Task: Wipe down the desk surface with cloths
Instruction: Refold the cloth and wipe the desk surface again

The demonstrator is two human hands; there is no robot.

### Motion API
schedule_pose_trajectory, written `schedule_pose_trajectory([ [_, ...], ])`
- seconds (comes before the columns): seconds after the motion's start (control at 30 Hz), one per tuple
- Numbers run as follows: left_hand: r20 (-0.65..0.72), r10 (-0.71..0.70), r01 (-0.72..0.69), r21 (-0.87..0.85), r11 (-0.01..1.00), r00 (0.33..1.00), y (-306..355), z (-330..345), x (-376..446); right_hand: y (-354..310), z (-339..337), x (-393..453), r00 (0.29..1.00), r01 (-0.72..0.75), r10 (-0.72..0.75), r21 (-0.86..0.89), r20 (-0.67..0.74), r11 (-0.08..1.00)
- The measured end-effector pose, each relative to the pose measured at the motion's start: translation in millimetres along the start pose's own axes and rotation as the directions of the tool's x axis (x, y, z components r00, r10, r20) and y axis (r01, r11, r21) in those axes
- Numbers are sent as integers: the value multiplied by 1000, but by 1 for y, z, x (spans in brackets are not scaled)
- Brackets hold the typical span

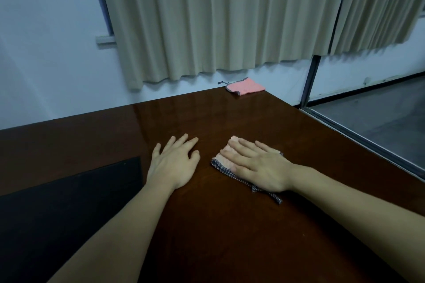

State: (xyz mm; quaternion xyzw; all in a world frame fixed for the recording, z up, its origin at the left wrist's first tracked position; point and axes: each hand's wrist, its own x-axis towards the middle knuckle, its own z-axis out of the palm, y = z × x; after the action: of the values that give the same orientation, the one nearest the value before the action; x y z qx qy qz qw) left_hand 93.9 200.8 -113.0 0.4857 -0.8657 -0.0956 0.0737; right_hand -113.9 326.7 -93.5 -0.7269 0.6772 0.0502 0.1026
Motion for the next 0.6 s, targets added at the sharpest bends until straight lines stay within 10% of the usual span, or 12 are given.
schedule_pose_trajectory([
  [0.37,2,4,-4,-45,999,1000,1,-3,-2,36,-19,100,957,-288,290,63,-26,955],
  [0.6,-115,6,-26,-174,984,993,-7,-13,-20,-21,-4,34,998,-56,56,-1,3,998],
])
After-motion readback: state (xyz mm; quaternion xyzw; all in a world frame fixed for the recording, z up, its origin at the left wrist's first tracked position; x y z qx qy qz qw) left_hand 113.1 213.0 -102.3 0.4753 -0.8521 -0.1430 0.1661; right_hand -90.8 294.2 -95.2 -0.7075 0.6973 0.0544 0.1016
